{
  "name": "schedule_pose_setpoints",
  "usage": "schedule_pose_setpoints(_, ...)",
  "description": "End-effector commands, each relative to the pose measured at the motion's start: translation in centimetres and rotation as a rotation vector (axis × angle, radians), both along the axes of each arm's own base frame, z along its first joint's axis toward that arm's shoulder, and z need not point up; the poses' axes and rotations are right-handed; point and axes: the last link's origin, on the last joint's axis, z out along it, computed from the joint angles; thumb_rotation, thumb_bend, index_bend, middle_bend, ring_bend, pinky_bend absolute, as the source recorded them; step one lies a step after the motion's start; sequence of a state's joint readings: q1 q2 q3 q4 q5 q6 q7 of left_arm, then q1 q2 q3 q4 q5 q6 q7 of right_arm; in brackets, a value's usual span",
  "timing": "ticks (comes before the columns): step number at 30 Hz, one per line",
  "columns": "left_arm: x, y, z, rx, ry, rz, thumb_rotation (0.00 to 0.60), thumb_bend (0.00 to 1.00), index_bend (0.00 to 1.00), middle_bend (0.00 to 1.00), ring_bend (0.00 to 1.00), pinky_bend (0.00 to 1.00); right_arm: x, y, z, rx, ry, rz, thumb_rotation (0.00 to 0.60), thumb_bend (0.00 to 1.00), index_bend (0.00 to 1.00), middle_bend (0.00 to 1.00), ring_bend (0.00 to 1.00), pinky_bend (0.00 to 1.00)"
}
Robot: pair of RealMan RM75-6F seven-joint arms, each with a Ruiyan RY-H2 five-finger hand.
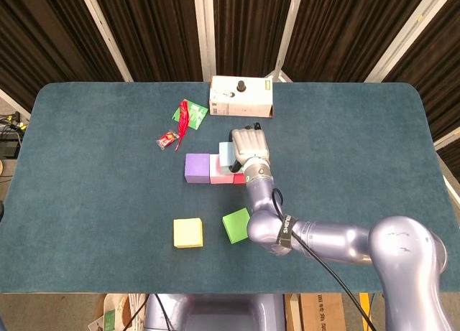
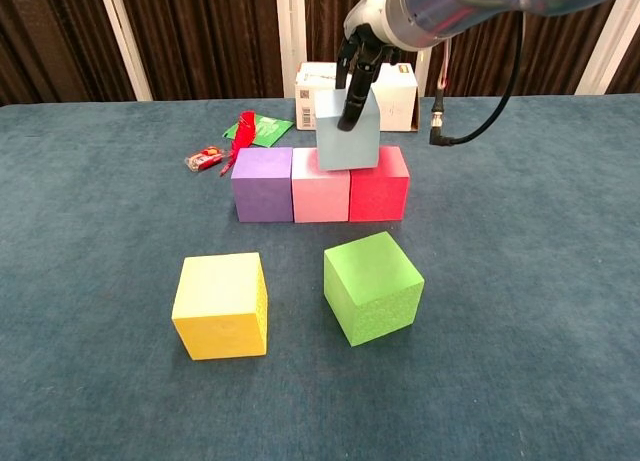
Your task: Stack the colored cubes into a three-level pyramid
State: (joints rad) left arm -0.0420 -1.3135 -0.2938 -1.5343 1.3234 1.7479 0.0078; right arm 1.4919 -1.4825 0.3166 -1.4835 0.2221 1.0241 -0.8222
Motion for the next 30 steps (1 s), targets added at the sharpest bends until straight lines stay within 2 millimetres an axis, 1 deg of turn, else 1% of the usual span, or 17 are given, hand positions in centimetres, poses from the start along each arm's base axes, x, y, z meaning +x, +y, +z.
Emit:
schedule_pose_setpoints(1,-0.01,0.00,0.01,0.000,0.000,0.000,0.600,0.35,0.06,0.00,0.00,0.00,-0.13,0.05,-0.17,0.004,0.002,-0.005,0.600,0.24,0.40,0.35,0.16,0.00)
schedule_pose_setpoints(22,-0.09,0.12,0.01,0.008,0.004,0.013,0.600,0.35,0.06,0.00,0.00,0.00,-0.14,0.03,-0.64,-0.009,-0.003,-0.017,0.600,0.24,0.40,0.33,0.16,0.00)
schedule_pose_setpoints(30,-0.15,0.10,0.18,0.023,0.006,0.018,0.600,0.35,0.06,0.00,0.00,0.00,0.60,0.33,-0.65,-0.022,0.006,-0.013,0.600,0.24,0.40,0.33,0.16,0.00)
